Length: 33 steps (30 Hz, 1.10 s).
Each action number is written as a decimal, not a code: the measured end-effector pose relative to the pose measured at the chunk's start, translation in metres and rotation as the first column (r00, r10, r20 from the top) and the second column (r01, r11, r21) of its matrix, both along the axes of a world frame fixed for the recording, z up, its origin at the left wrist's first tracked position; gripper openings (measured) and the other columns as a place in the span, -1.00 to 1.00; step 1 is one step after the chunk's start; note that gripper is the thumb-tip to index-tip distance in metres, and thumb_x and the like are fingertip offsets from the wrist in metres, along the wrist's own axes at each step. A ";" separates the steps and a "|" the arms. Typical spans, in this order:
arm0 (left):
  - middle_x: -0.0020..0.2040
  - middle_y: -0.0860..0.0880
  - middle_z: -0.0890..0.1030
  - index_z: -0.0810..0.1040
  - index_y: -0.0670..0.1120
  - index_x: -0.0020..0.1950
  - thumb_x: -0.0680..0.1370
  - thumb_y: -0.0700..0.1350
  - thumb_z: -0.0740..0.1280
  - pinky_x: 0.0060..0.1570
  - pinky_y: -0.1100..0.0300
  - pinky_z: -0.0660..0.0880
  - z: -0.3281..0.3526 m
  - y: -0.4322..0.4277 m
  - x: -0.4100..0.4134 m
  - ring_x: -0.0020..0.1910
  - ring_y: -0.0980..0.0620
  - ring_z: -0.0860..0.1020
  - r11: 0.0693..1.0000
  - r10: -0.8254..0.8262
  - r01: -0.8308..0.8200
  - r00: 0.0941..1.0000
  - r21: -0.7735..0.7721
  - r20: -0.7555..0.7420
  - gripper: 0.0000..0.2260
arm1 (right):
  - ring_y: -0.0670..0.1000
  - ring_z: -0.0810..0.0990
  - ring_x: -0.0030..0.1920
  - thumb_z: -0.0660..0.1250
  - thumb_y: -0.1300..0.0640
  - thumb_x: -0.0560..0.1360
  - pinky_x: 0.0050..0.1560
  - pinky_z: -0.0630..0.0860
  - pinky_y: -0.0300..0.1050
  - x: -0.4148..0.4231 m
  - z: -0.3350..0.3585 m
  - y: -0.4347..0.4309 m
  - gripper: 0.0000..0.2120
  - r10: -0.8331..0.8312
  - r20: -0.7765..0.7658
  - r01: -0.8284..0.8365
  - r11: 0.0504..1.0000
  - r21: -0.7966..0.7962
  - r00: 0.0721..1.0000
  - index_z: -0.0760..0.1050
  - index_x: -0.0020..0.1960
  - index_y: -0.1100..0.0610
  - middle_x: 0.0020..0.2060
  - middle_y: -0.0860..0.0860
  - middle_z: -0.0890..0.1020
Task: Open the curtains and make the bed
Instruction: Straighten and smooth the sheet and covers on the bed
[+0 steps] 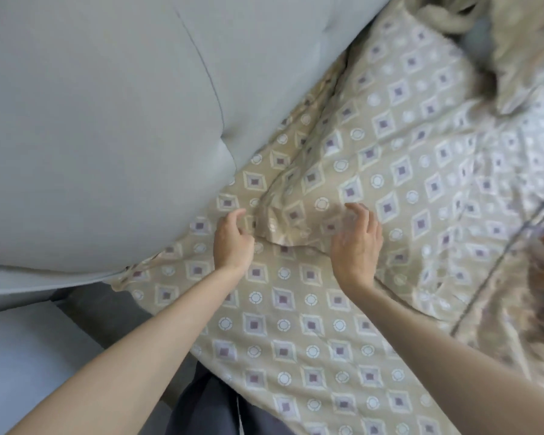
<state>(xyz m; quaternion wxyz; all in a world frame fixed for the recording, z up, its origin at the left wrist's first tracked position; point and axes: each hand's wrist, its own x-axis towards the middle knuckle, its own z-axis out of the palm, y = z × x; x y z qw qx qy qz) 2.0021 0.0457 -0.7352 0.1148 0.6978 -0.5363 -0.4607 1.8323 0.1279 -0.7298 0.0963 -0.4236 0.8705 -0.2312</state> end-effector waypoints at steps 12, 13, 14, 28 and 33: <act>0.56 -0.09 0.09 -0.10 -0.10 0.57 0.43 0.30 0.34 0.46 -0.11 0.14 0.014 -0.042 -0.127 0.51 -0.14 0.15 0.920 -0.109 0.152 0.985 0.362 -0.136 -0.06 | 0.29 0.15 0.48 0.29 -0.40 0.36 0.44 0.13 0.26 -0.136 -0.006 0.035 0.07 -0.772 0.433 0.612 0.634 0.473 0.464 -0.22 0.55 0.09 0.51 0.18 0.16; 0.56 -0.10 0.09 -0.10 -0.11 0.57 0.41 0.30 0.36 0.45 -0.10 0.14 0.013 -0.044 -0.132 0.51 -0.15 0.14 0.913 -0.082 0.132 0.987 0.386 -0.141 -0.03 | 0.30 0.21 0.46 0.31 -0.43 0.32 0.42 0.18 0.24 -0.141 -0.007 0.037 0.13 -0.783 0.457 0.610 0.618 0.497 0.421 -0.21 0.55 0.14 0.49 0.21 0.21; 0.56 -0.10 0.10 -0.08 -0.13 0.57 0.40 0.30 0.37 0.44 -0.09 0.14 0.013 -0.045 -0.134 0.51 -0.15 0.15 0.910 -0.063 0.117 0.987 0.397 -0.146 -0.02 | 0.29 0.27 0.42 0.33 -0.41 0.32 0.40 0.24 0.19 -0.144 -0.008 0.037 0.13 -0.776 0.478 0.610 0.624 0.488 0.412 -0.14 0.54 0.20 0.45 0.23 0.26; 0.34 -0.08 0.48 0.37 -0.12 0.40 0.37 0.29 0.40 0.27 0.08 0.38 0.108 -0.060 -0.082 0.32 -0.10 0.45 0.995 -0.088 0.089 0.996 -0.045 0.023 -0.27 | 0.13 0.51 0.11 0.31 -0.10 0.49 0.17 0.44 0.05 -0.074 0.110 0.028 -0.51 -0.573 0.568 0.665 0.744 0.059 0.591 0.34 0.24 0.21 0.09 0.09 0.53; 0.31 -0.10 0.51 0.39 -0.13 0.37 0.35 0.36 0.34 0.24 0.02 0.43 0.139 -0.038 -0.026 0.28 -0.14 0.48 0.979 -0.202 0.204 0.969 -0.002 0.146 -0.23 | 0.18 0.51 0.16 0.30 -0.10 0.51 0.18 0.45 0.06 -0.020 0.138 0.059 -0.50 -0.581 0.574 0.628 0.765 0.142 0.577 0.33 0.26 0.24 0.12 0.14 0.54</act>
